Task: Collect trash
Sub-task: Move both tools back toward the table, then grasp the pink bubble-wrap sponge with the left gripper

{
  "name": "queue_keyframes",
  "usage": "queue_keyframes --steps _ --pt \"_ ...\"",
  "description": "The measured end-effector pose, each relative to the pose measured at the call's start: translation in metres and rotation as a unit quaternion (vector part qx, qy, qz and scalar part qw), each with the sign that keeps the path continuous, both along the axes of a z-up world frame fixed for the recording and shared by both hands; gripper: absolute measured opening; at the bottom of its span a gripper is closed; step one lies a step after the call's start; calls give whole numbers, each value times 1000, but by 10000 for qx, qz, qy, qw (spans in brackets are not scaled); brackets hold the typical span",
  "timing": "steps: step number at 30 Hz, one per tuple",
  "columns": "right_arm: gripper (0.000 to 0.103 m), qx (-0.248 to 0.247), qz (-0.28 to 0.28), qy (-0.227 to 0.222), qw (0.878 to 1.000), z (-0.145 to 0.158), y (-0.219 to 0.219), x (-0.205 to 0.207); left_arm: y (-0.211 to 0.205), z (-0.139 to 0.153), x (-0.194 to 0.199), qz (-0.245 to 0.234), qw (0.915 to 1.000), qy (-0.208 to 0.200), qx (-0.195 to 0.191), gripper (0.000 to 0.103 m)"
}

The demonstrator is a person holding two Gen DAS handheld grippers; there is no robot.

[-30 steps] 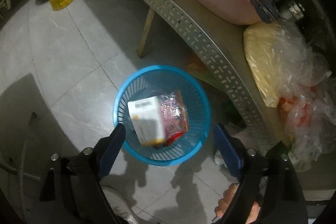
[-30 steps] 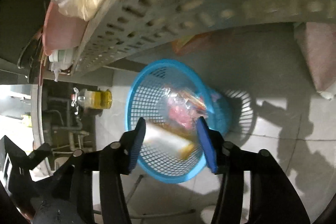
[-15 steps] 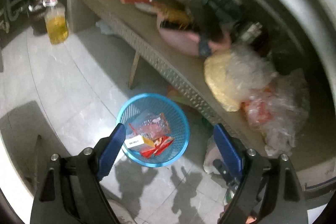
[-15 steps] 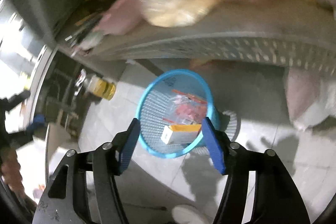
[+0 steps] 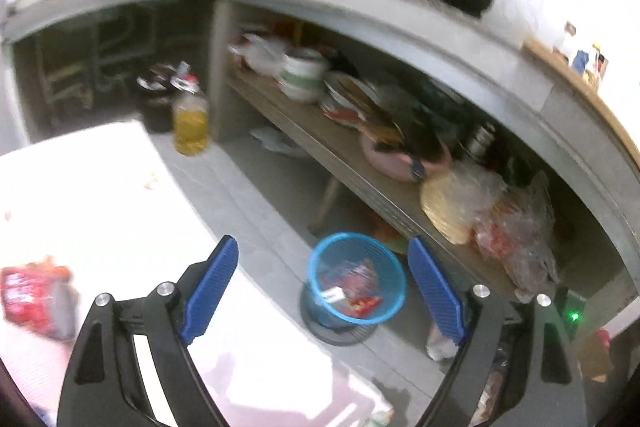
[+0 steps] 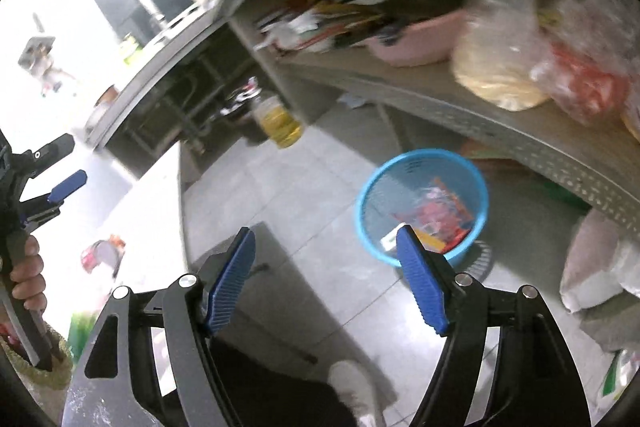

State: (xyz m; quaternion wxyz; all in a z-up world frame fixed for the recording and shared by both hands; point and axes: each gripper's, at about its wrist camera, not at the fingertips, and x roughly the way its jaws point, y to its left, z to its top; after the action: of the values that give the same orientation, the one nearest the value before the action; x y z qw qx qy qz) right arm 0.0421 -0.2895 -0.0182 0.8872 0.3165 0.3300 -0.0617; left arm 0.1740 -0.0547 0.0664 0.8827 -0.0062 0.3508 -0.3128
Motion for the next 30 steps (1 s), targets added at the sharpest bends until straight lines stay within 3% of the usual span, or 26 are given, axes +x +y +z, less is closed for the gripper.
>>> queue_keyframes --steps 6,12,17,24,30 --pt "78 -47 470 -163 9987 19 28 9 101 25 -32 914 9945 -480 156 88" --pt "78 39 1088 -248 9937 35 68 27 202 28 -59 1912 9804 -441 195 88" --pt "78 97 1577 -282 9870 48 104 45 270 16 -71 2383 9711 -145 27 88" --pt "78 296 2153 -187 9759 55 146 53 308 -6 -81 2569 9664 21 -47 88" --pt "78 343 2514 -35 9673 58 177 55 303 -28 -71 2498 9682 92 -12 88"
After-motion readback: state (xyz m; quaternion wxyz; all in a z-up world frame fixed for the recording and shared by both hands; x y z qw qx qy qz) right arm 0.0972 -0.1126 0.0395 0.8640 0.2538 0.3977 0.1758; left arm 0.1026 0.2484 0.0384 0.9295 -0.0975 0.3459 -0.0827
